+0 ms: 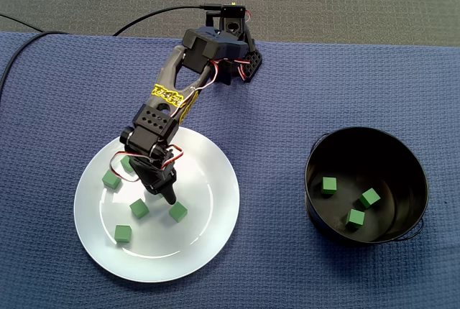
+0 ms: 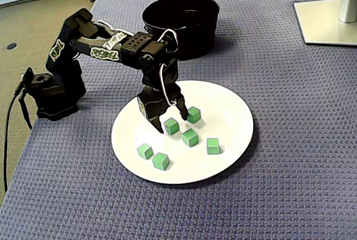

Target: Pick up the items on the white plate and put them in the black container.

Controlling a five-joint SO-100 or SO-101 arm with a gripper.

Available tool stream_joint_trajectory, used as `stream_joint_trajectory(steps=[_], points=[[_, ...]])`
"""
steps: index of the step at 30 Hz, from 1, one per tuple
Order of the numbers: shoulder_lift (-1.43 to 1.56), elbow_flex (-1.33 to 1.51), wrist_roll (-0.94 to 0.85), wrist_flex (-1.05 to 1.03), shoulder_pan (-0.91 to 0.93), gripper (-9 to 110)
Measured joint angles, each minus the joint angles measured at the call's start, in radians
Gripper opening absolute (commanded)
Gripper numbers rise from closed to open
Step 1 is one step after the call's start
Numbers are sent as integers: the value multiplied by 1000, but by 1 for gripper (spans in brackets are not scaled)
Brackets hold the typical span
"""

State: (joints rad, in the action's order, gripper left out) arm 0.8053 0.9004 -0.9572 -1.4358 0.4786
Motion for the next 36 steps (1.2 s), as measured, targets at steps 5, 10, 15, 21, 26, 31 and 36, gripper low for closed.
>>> stream_joint_trajectory(steps=[5,10,15,21,26,31,36], points=[[-9,-2,0,2,0,0],[-11,-2,2,3,-2,0],[-2,-2,29,-21,-3,0],[295,-2,81,-204,32,0],[703,-29,210,-250,-40,0],[1057,37,334,-161,-405,0],[1175,161,397,-14,-884,0]])
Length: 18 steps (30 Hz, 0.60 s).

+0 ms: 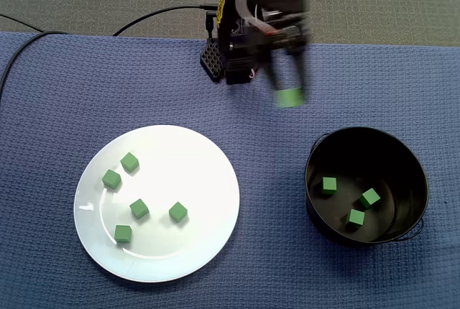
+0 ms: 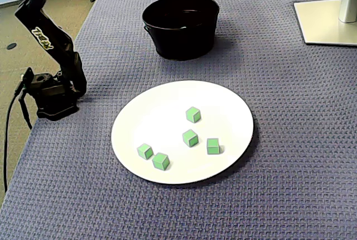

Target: Pick up the items on the white plate and put them in the black container.

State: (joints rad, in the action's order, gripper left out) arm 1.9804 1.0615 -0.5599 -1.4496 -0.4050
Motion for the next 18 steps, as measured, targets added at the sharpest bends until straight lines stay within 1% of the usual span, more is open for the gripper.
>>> stream_joint_trajectory(steps=[2,5,12,16,18], points=[[-64,-14,32,8,-140,0],[-255,-127,77,-31,-245,0],[-887,-546,152,-169,-293,0],[-1138,-588,189,-166,-296,0],[-1190,-575,201,-147,-299,11]])
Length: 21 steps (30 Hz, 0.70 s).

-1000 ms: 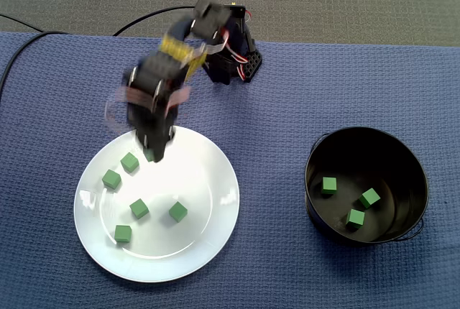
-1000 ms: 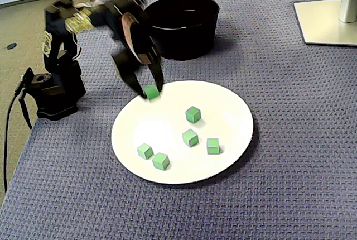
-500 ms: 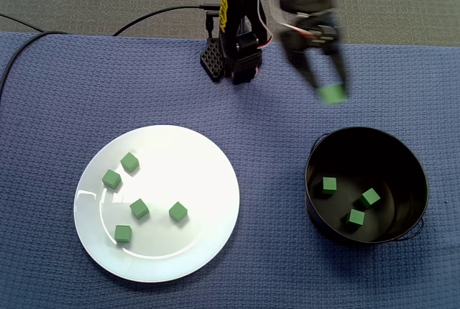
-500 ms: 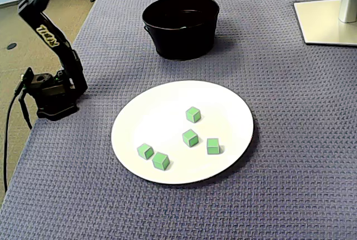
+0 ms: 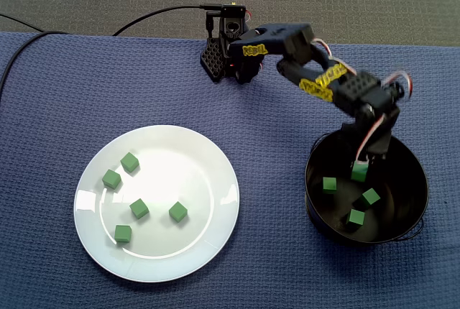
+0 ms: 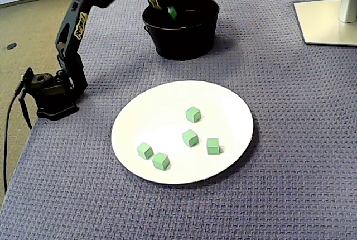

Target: Pick up the items on the white plate and put them in the black container.

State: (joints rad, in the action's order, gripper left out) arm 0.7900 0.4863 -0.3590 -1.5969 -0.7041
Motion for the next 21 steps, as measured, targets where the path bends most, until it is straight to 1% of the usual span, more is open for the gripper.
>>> stream_joint_trajectory(steps=[1,2,3,5,7,9,13,15,17,21], points=[[-8,11,5,11,-2,16],[-9,23,11,21,-3,27],[-9,38,18,29,-6,33],[-2,83,32,44,-11,39],[48,143,57,52,-6,40],[160,219,87,64,21,39],[457,356,103,44,166,40],[604,382,61,21,287,40],[726,394,-18,14,439,41],[821,420,-213,69,767,39]])
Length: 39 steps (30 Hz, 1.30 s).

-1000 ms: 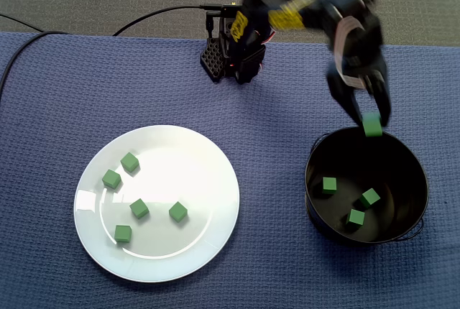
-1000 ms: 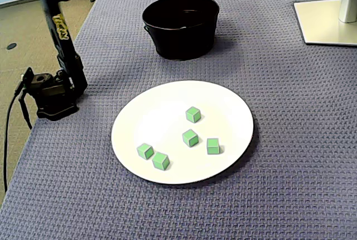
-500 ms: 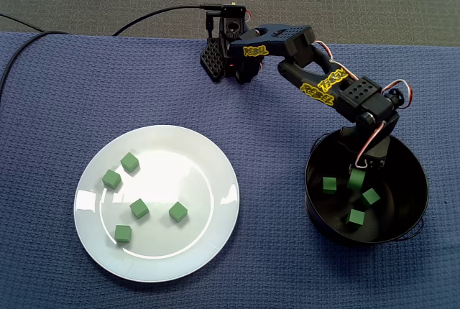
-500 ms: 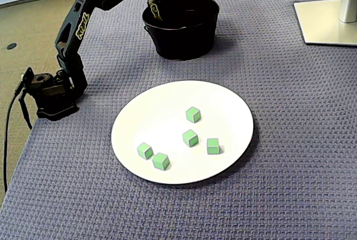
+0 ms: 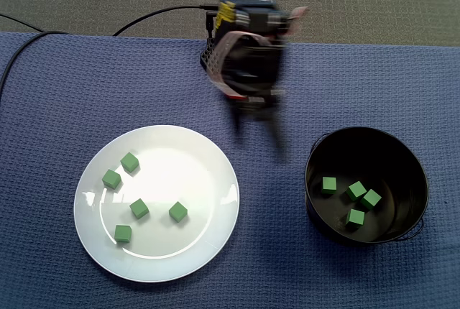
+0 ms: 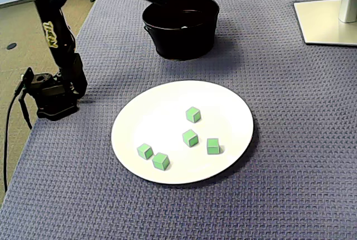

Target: Pick up the items on the white plate and put them in the black container.

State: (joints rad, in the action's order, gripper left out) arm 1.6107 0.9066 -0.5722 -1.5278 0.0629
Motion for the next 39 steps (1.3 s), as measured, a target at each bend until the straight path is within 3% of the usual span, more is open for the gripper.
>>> stream_joint_trajectory(steps=[5,10,23,39], points=[[-78,58,-189,83,259,37],[-232,126,-298,150,353,34],[-657,-97,-383,43,350,31],[-940,-278,-445,51,301,28]])
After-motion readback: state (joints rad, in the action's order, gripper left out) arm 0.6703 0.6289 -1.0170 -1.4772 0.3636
